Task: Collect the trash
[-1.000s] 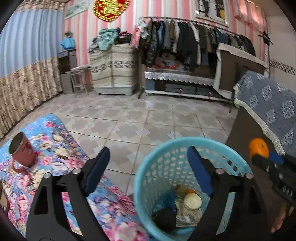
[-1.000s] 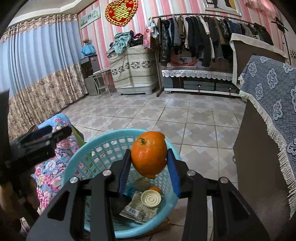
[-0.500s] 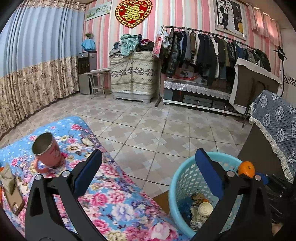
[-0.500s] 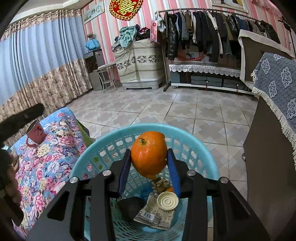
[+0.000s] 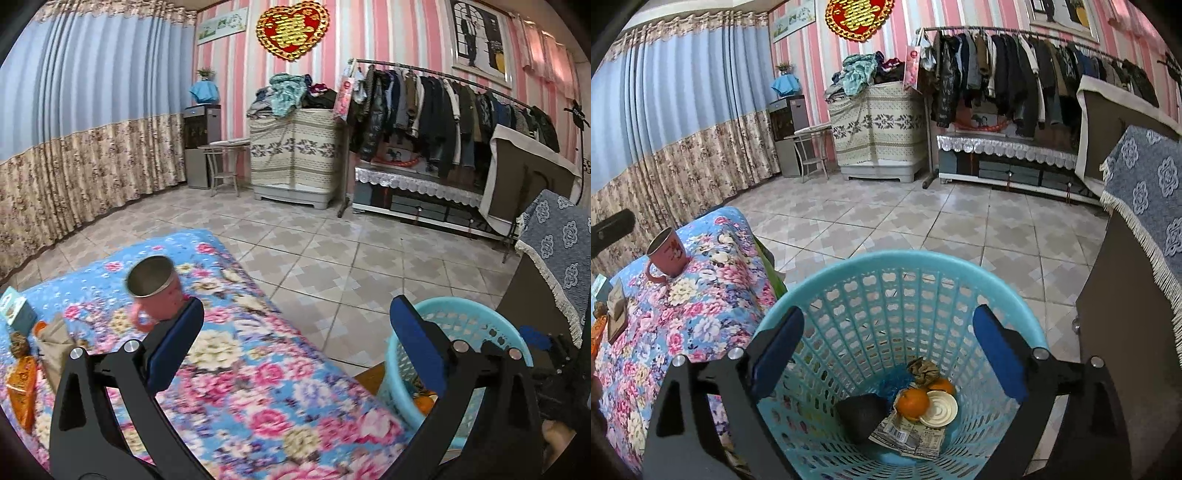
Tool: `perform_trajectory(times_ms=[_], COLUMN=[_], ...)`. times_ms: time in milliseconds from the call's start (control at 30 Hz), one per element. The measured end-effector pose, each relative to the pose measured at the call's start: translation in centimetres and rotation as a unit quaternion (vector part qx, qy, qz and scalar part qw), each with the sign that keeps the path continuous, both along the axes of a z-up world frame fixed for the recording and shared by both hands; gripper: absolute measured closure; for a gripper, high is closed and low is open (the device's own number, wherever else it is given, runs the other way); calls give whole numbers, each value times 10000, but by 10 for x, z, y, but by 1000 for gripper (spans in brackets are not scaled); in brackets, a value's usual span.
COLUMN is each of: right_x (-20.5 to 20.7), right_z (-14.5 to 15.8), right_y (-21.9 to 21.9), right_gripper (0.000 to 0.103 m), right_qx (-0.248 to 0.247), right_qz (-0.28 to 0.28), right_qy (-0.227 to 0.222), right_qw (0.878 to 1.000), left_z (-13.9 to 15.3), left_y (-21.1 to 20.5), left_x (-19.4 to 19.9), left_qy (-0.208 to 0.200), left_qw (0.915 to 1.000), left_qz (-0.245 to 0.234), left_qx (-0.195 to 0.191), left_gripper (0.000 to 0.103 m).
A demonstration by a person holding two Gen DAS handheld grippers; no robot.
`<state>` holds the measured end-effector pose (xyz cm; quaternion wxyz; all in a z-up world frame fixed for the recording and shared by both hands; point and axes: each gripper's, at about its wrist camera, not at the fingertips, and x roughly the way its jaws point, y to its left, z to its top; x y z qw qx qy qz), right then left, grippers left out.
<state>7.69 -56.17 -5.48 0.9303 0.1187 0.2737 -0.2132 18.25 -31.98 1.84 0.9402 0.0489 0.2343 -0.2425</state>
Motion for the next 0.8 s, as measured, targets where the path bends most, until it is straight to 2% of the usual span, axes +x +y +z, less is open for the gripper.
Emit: perform_trajectory(times_ms=[100, 167, 300, 433, 800], right_x=[-1, -1, -2, 0, 23], right_z=[8, 14, 28, 41, 60], right_y=[8, 13, 30, 53, 134], right_gripper=[10, 4, 4, 4, 4], right_qx=[-55, -68, -107, -73, -36], right_qz=[44, 52, 135, 297, 1021], right_qy=[-6, -35, -217, -371, -527], right_qw=[10000, 10000, 9996, 9988, 9934], left_z=[5, 10, 19, 24, 25], left_y=[20, 34, 69, 100, 206], left_x=[-4, -7, -16, -26, -30], left_qy=[-7, -4, -96, -224, -174], left_qw=[9999, 9997, 9989, 9975, 9880], left_qz=[130, 214, 455, 667, 1527], left_qx=[-39, -77, -101, 42, 159], left_gripper=[6, 5, 5, 5, 5])
